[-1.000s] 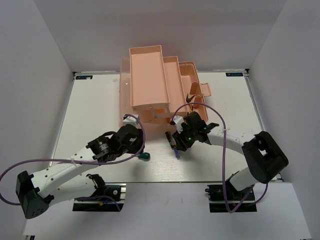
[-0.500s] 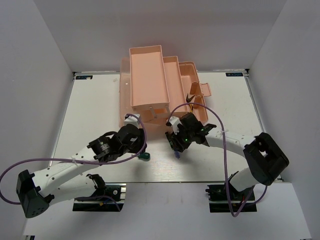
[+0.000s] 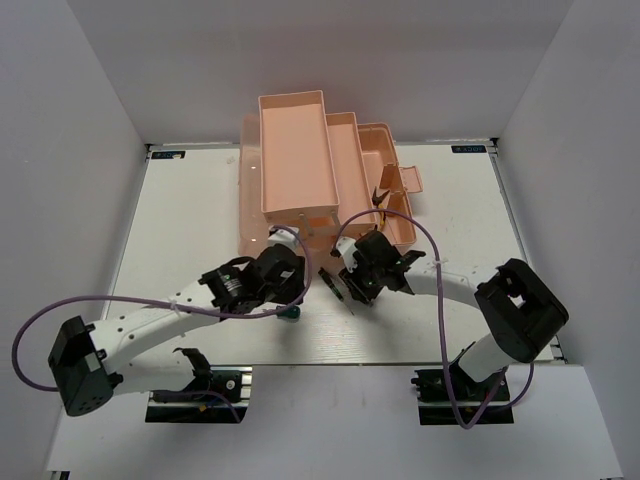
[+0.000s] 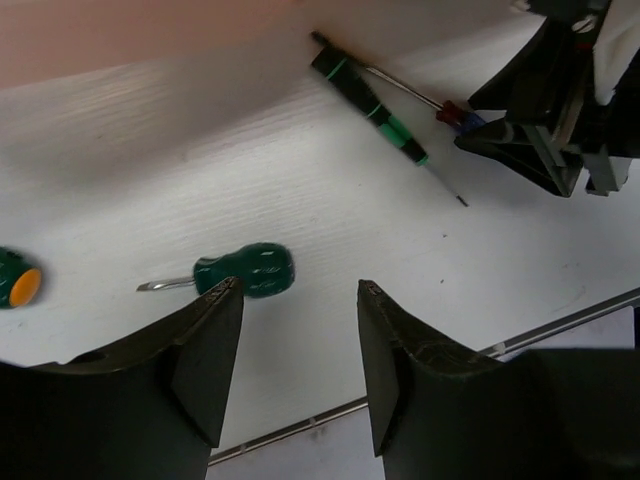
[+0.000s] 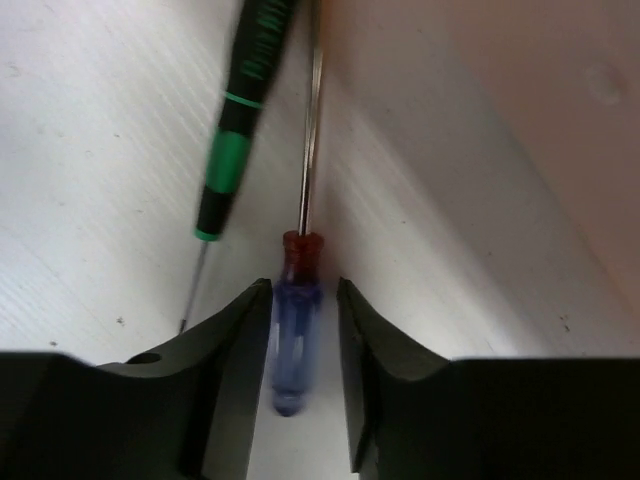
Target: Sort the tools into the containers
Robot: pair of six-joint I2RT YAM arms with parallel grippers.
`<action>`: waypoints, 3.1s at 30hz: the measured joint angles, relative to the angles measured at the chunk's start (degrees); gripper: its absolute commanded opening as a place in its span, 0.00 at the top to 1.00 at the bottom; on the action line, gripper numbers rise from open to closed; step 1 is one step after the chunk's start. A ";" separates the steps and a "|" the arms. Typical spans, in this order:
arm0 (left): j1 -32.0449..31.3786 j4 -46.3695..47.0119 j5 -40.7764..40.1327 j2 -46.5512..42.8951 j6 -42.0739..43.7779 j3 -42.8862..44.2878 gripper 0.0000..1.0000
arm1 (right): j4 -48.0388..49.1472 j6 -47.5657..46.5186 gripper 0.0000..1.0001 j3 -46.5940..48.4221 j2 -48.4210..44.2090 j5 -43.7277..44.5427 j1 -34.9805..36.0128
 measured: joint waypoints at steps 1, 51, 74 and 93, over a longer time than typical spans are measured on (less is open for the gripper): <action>-0.31 0.79 0.09 1.70 0.15 0.68 0.40 | 0.04 -0.39 0.74 -0.04 0.00 0.37 0.02; -1.73 13.49 4.66 27.76 -23.67 2.58 0.26 | -2.01 21.00 1.00 40.98 5.01 -7.63 -19.85; -2.25 12.83 -1.79 37.57 -28.94 10.10 0.62 | -3.96 24.46 0.29 33.92 2.10 -22.86 -24.33; -4.22 8.31 -3.91 41.03 -26.05 14.69 0.52 | -3.04 26.40 0.29 29.35 1.18 -26.03 -29.00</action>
